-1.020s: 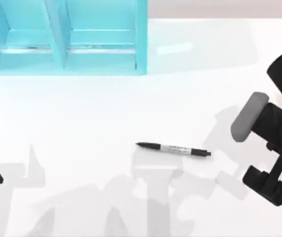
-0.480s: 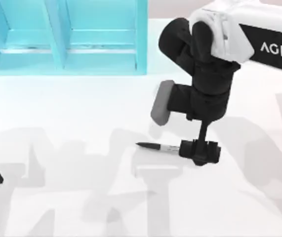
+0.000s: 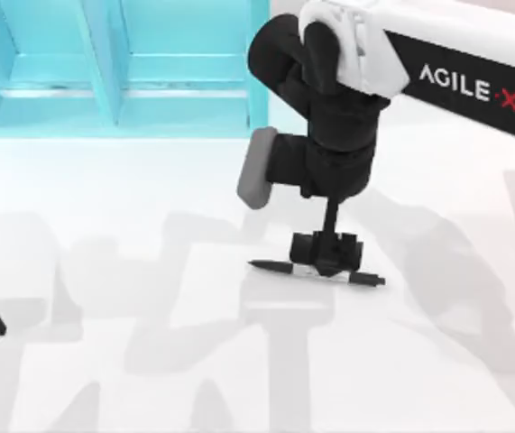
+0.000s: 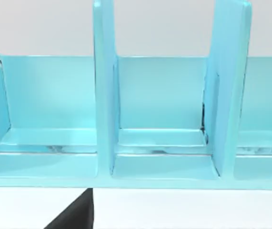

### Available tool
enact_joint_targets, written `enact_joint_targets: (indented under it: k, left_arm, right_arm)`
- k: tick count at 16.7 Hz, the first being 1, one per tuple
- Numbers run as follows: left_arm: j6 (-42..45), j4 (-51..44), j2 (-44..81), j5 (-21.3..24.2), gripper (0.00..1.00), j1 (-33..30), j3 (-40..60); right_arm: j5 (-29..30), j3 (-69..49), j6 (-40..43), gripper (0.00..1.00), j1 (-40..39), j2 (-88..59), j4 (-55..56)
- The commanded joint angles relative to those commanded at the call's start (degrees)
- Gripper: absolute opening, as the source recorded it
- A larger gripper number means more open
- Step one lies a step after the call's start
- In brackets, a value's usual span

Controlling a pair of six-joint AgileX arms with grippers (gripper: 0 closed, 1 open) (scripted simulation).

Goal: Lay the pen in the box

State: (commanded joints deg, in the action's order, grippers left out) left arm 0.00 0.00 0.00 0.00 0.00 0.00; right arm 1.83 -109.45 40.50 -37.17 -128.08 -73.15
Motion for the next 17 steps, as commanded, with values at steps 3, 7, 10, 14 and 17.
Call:
enact_joint_targets:
  k: [3, 7, 10, 14, 17]
  left_arm:
    - [0.0, 0.0, 0.0, 0.0, 1.0, 0.0, 0.0]
    - [0.0, 0.0, 0.0, 0.0, 1.0, 0.0, 0.0]
    - [0.0, 0.0, 0.0, 0.0, 1.0, 0.0, 0.0]
    - [0.0, 0.0, 0.0, 0.0, 1.0, 0.0, 0.0]
    - [0.0, 0.0, 0.0, 0.0, 1.0, 0.0, 0.0]
  right_arm:
    - [0.0, 0.1, 0.0, 1.0, 0.3, 0.2, 0.1]
    - [0.0, 3.5, 0.2, 1.0, 0.1, -1.1, 4.3]
    - [0.0, 8.6, 0.2, 1.0, 0.2, -3.2, 12.2]
    - [0.1, 14.0, 0.2, 1.0, 0.3, -5.3, 19.4]
    - [0.1, 14.2, 0.2, 1.0, 0.3, -5.4, 19.7]
